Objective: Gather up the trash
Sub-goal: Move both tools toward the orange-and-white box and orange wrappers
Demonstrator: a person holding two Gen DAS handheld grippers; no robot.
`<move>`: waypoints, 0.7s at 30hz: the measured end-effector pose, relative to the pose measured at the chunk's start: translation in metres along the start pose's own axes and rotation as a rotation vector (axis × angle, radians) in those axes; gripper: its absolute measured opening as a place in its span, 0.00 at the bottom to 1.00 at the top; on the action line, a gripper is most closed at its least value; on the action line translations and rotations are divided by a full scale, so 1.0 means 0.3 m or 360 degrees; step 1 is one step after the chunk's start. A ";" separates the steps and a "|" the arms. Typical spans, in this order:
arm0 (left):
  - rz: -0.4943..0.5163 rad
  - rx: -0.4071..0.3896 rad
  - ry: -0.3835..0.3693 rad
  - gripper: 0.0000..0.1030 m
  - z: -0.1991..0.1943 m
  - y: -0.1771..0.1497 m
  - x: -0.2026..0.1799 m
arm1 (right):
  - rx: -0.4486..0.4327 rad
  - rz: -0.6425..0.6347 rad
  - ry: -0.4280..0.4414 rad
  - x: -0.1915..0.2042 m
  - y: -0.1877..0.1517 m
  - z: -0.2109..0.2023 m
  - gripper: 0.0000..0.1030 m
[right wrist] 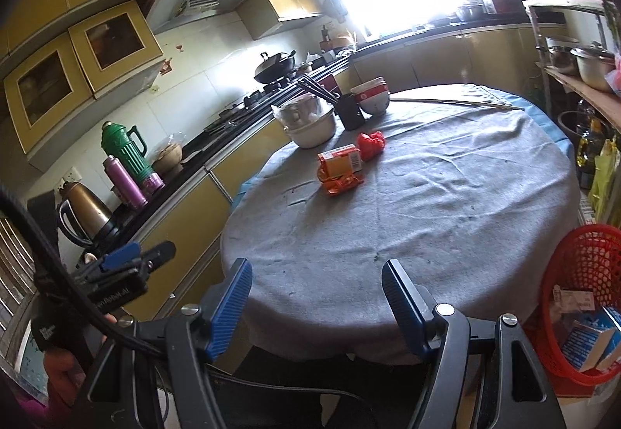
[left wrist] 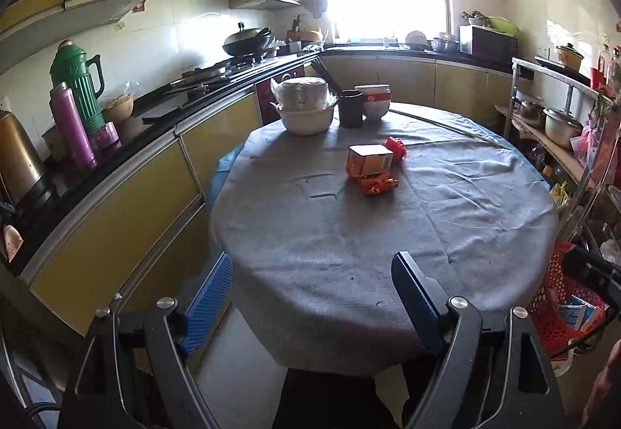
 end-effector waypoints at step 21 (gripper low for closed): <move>-0.0122 0.0128 0.0171 0.82 0.186 0.016 0.133 | 0.0091 0.0016 0.0149 0.039 0.105 0.257 0.71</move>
Point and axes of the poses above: each gripper's, at about its wrist camera, not at the fingertips, and z roughly the way its jaws point, x to its left, y to its top, the point moved 10 cm from there along z, roughly the way its jaws point, and after that the axes turned 11 degrees about -z, right-handed, at the moved point
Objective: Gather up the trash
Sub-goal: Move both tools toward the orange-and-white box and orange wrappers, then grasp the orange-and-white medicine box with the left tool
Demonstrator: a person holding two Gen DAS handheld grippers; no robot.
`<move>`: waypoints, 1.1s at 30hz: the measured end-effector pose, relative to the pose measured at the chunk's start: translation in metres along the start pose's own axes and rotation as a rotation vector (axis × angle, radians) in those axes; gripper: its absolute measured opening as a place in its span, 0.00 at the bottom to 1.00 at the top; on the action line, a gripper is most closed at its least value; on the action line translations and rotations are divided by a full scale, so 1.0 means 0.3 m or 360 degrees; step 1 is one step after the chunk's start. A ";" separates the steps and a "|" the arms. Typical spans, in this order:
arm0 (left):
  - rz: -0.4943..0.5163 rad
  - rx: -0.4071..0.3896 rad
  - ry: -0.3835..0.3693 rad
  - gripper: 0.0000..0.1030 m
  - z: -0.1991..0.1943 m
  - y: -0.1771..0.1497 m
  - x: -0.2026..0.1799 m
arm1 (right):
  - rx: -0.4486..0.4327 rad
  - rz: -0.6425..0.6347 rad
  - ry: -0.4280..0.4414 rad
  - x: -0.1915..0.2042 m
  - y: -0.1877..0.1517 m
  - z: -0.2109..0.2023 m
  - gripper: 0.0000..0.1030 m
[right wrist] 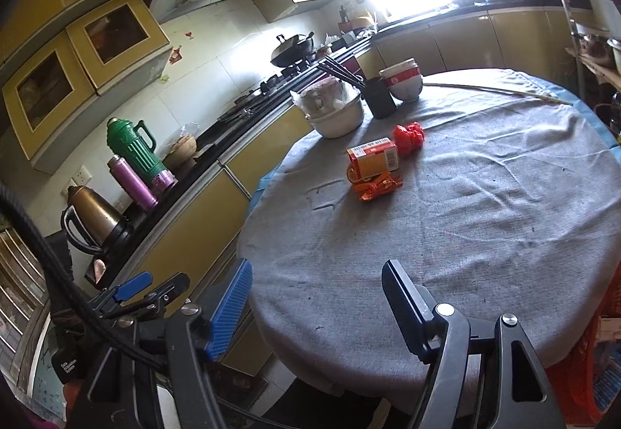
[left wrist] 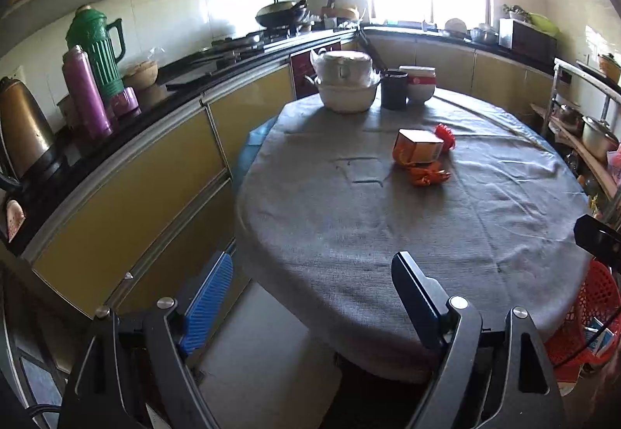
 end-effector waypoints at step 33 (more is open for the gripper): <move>0.0528 0.0304 -0.0438 0.82 0.768 0.372 -0.596 | 0.0108 0.0306 -0.0111 -0.500 -0.067 0.264 0.71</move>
Point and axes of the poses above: each gripper's, at about its wrist camera, not at the fingertips, and z roughly the way its jaws point, x to its left, y to its top, the point moved 10 cm from there along z, roughly the way its jaws point, and after that the axes turned 11 degrees about -z, right-handed, at the moved point
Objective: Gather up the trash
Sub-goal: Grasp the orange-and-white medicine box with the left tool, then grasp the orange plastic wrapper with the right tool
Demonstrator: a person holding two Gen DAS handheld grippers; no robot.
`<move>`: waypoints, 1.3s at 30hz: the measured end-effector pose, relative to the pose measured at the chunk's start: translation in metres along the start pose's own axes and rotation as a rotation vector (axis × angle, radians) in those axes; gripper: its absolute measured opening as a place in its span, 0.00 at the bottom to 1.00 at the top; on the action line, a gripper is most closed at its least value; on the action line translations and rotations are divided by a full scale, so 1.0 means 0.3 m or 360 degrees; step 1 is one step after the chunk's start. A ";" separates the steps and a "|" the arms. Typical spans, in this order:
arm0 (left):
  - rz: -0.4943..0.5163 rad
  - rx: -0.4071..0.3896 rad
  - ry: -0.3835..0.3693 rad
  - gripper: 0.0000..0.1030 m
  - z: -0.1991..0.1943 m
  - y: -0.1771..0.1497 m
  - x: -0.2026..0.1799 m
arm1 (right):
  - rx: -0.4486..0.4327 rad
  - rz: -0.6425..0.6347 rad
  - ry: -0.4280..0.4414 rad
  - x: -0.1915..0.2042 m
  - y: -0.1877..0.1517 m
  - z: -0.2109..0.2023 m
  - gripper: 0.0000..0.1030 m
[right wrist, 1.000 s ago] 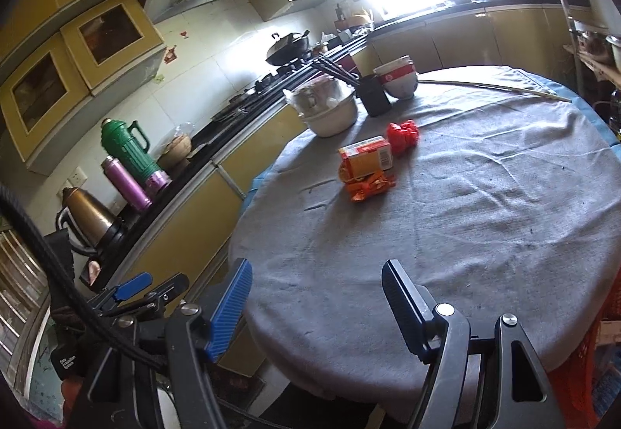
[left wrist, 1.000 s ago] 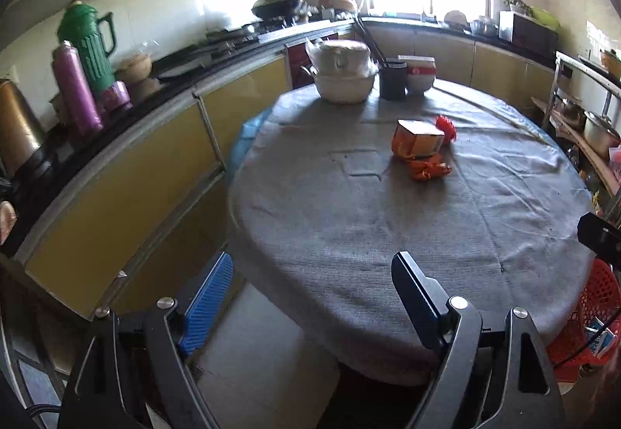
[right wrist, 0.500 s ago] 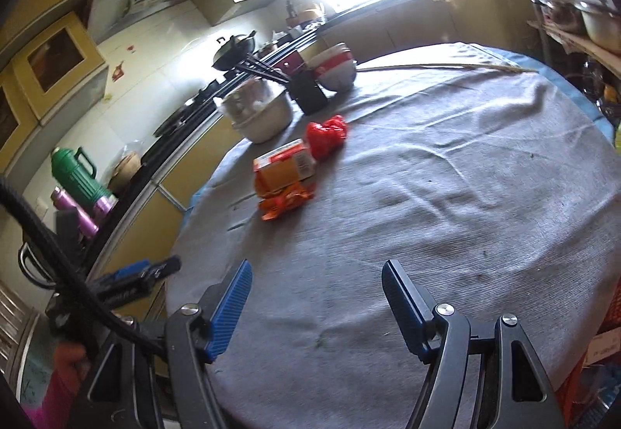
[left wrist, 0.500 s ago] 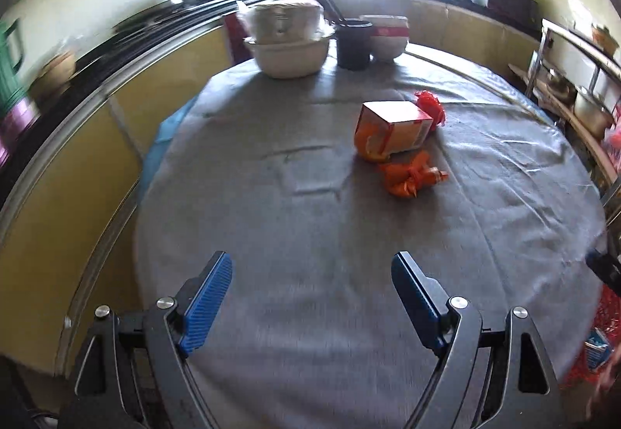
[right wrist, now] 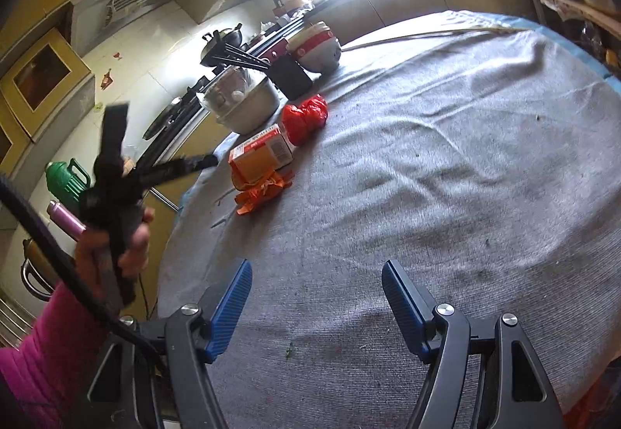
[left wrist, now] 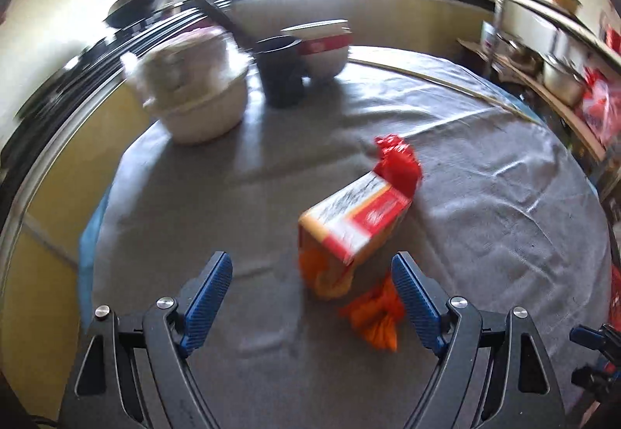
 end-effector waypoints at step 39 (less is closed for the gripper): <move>-0.0310 -0.0173 -0.0080 0.61 -0.193 -0.156 0.281 | 0.0280 -0.0287 0.0030 0.239 0.110 0.374 0.70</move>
Point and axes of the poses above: each gripper's, at about its wrist camera, not at the fingertips, and z roughly the way its jaws point, x to its left, y to its top, the point moved 10 cm from there along z, roughly the way its jaws point, and after that the axes turned 11 degrees about -z, right-handed, at the moved point
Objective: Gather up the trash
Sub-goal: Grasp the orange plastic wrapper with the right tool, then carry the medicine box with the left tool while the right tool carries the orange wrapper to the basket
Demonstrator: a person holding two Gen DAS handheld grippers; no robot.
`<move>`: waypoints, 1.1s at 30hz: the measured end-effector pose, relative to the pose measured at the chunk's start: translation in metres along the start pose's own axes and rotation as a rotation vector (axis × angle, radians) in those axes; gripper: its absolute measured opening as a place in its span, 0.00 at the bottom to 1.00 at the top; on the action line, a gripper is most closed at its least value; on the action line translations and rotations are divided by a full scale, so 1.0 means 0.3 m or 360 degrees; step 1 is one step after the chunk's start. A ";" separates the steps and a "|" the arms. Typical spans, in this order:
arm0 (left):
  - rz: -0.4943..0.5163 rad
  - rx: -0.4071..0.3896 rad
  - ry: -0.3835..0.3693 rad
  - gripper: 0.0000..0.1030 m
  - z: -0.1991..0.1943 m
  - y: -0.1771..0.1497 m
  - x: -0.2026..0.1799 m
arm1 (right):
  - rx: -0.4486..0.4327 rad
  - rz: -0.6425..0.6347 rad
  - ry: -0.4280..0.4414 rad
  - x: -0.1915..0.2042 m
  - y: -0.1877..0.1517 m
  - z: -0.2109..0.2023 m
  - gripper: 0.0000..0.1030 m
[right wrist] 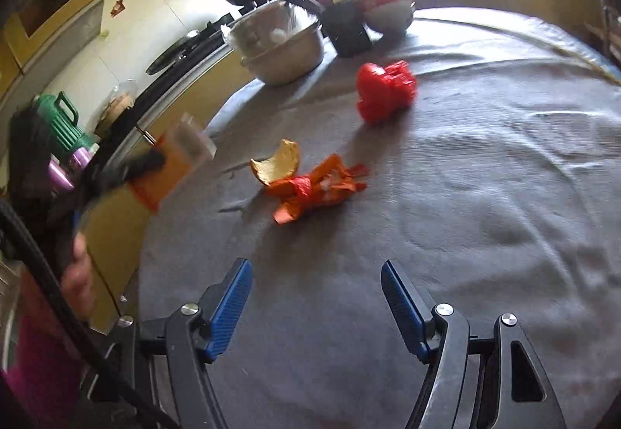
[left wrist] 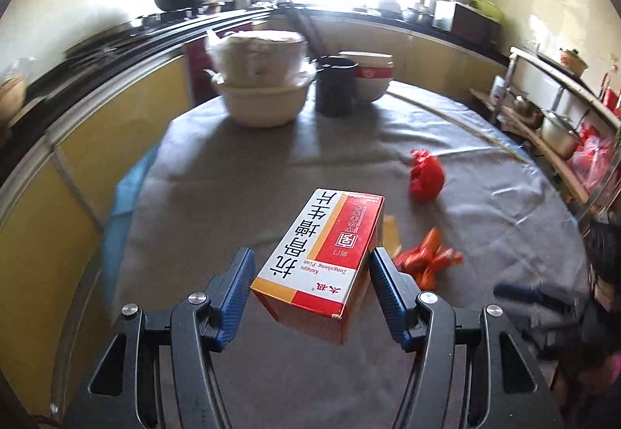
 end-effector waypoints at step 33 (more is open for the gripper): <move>-0.0360 0.0129 -0.0166 0.55 -0.037 -0.237 0.069 | -0.0065 0.0220 -0.0228 -0.084 0.178 0.114 0.21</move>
Point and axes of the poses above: each gripper's, at about its wrist camera, not at the fingertips, and z roughly the way its jaws point, x to its left, y to its top, the point moved 10 cm from there along z, roughly the way its jaws point, and after that the axes turned 11 degrees about -z, right-handed, at the moved point
